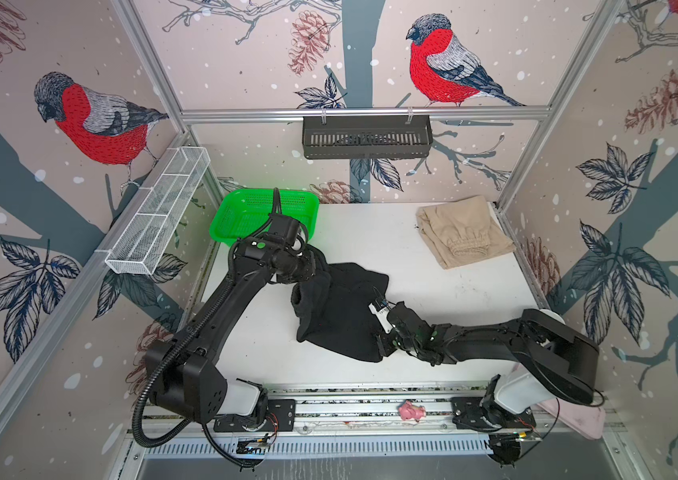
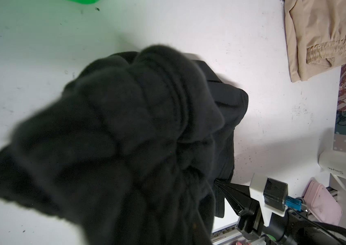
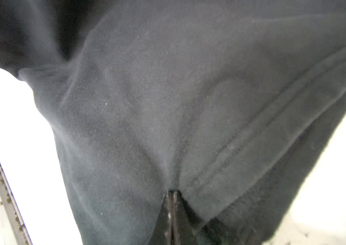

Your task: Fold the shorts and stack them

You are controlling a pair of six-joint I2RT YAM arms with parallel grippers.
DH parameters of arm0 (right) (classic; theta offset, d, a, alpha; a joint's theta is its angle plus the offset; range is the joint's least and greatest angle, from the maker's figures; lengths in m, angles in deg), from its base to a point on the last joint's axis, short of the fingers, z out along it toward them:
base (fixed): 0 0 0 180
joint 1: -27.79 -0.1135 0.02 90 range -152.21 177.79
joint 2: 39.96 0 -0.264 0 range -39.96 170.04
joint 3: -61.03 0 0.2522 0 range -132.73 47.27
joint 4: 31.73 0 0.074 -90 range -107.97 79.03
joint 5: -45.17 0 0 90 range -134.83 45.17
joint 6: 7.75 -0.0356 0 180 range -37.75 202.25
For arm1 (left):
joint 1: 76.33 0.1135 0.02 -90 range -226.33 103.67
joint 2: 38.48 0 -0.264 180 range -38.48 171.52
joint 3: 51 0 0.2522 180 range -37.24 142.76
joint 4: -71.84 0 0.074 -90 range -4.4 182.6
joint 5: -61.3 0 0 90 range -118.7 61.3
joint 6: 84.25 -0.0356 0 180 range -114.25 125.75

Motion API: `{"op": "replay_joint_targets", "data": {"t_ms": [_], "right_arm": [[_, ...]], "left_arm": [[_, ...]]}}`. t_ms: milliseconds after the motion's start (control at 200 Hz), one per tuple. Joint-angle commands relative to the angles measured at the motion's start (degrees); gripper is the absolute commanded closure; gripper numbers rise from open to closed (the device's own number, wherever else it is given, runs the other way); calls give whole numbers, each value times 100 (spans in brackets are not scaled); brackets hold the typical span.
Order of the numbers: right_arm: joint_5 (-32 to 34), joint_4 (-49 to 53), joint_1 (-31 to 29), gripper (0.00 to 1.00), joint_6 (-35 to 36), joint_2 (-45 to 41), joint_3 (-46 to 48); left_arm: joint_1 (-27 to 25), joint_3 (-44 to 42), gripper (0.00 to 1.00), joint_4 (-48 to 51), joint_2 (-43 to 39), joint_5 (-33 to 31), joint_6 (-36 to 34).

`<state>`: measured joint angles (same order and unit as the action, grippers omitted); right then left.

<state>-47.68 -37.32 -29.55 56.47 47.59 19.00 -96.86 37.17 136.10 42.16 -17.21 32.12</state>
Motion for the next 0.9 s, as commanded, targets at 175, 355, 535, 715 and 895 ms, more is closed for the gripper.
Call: {"op": "replay_joint_targets", "data": {"t_ms": [175, 355, 535, 715, 895], "right_arm": [[183, -146, -317, 94, -116, 47, 59], [176, -312, -331, 93, -96, 163, 85], [172, -314, -334, 84, -77, 192, 67], [297, -238, -330, 66, -103, 91, 41], [336, -8, -146, 55, -112, -638, 169]], "left_arm": [[-1024, -91, 100, -993, 439, -440, 923], [-1597, -75, 100, -1188, 776, -591, 1001], [-2092, -59, 100, -1384, 1159, -624, 718], [-2551, 204, 100, -1113, 1720, -729, 304], [-2821, 403, 94, -925, 2102, -636, -72]]}}
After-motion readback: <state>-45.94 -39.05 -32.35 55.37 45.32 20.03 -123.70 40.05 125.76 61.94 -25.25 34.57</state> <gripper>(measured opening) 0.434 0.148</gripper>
